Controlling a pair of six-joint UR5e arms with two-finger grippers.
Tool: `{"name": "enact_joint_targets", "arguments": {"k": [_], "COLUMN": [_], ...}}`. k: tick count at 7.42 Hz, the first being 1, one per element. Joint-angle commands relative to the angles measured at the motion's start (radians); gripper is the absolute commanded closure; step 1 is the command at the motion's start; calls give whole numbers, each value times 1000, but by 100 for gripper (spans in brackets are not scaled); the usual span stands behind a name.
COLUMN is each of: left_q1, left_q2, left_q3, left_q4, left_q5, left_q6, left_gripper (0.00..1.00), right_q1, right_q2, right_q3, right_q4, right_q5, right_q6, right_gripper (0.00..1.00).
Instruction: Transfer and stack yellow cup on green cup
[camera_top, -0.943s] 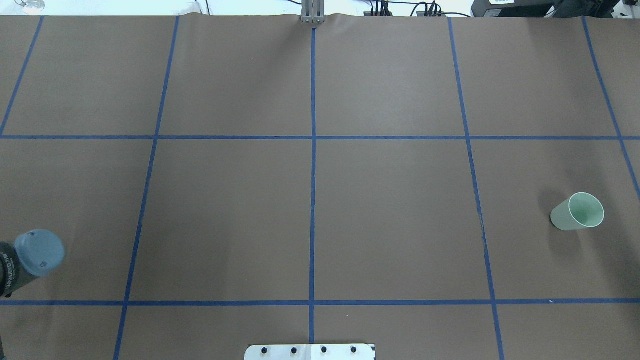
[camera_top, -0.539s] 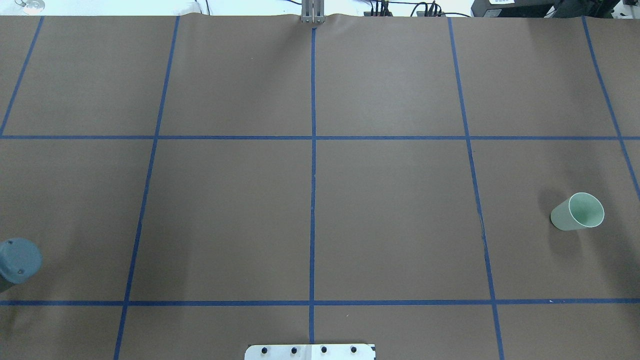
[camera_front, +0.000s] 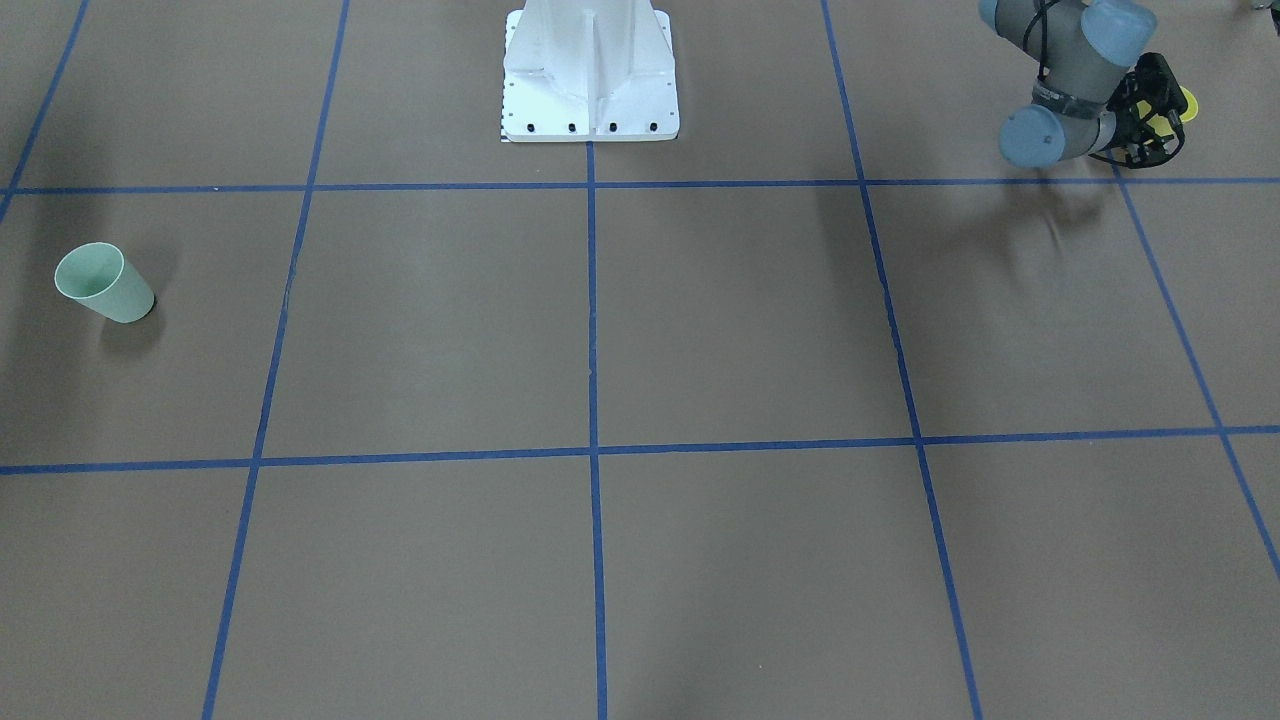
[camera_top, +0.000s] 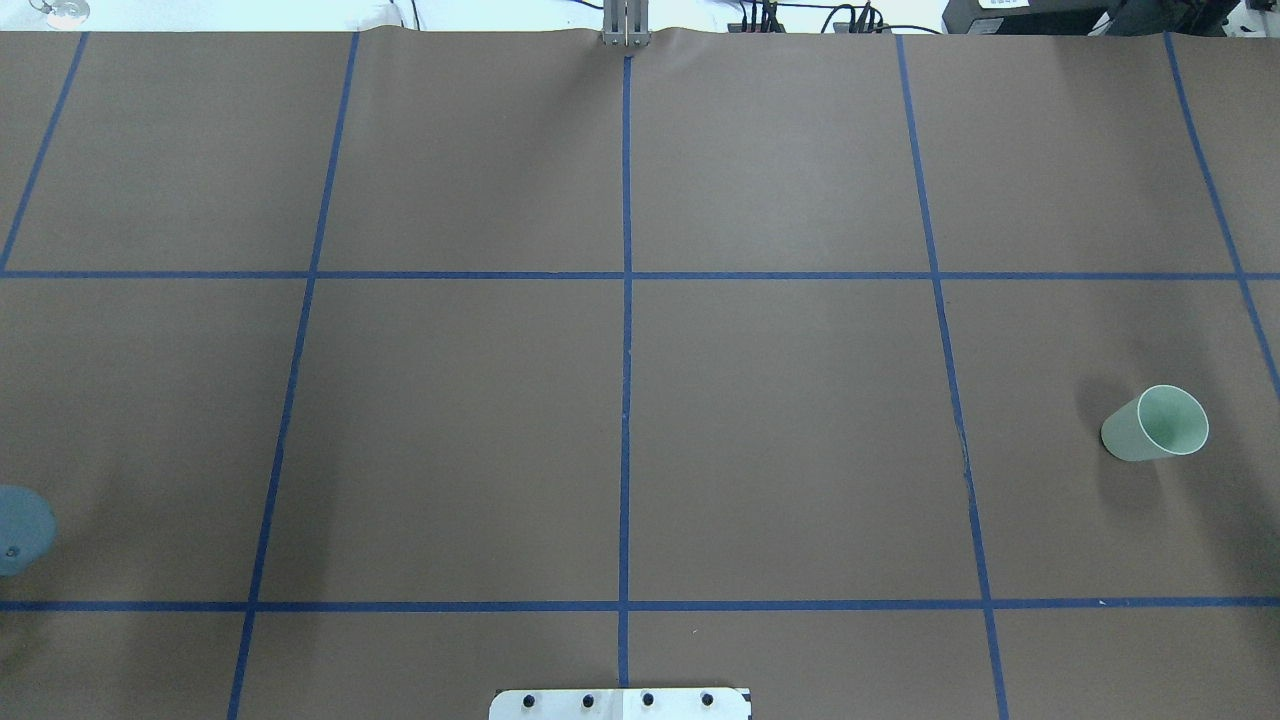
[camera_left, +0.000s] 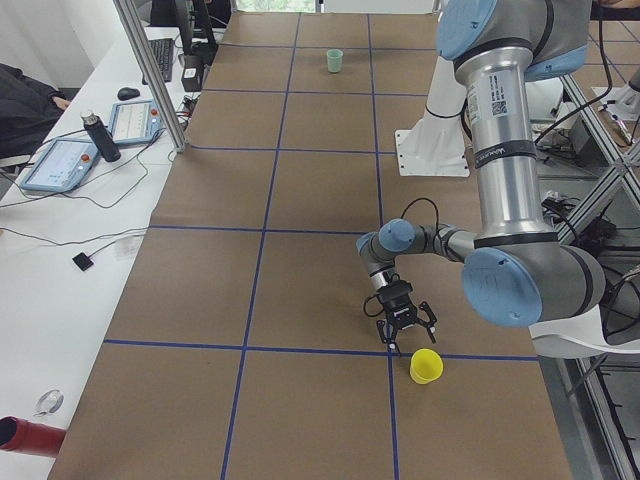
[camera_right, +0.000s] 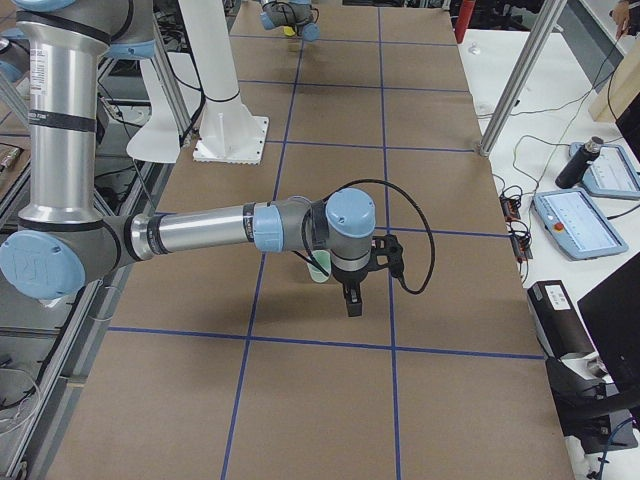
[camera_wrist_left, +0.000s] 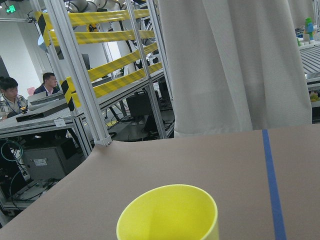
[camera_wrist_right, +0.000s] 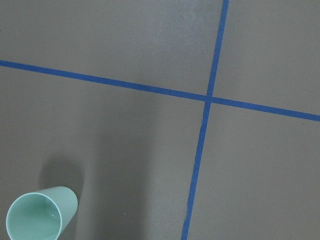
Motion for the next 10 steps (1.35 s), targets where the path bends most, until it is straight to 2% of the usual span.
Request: {"name": "enact_joint_targets", "arguments": {"k": [1, 4, 6, 10], "left_q1": [1, 7, 10, 23], "left_q2": [-7, -21, -29, -33], "left_q3": [33, 71, 135, 162], "left_q4": [-8, -25, -74, -76], "left_q5": [-3, -4, -4, -16], "left_q6": [-31, -54, -67, -93], "left_gripper": [0, 0, 0, 0], "right_q1": [0, 0, 2, 0], "right_q2": [-1, -2, -2, -1], "right_q3": [-1, -3, -3, -3], "right_q4": [-1, -1, -1, -1], "right_q5": [-1, -5, -5, -7], "right_q6": [-1, -7, -7, -7], "right_gripper": [1, 1, 1, 1]}}
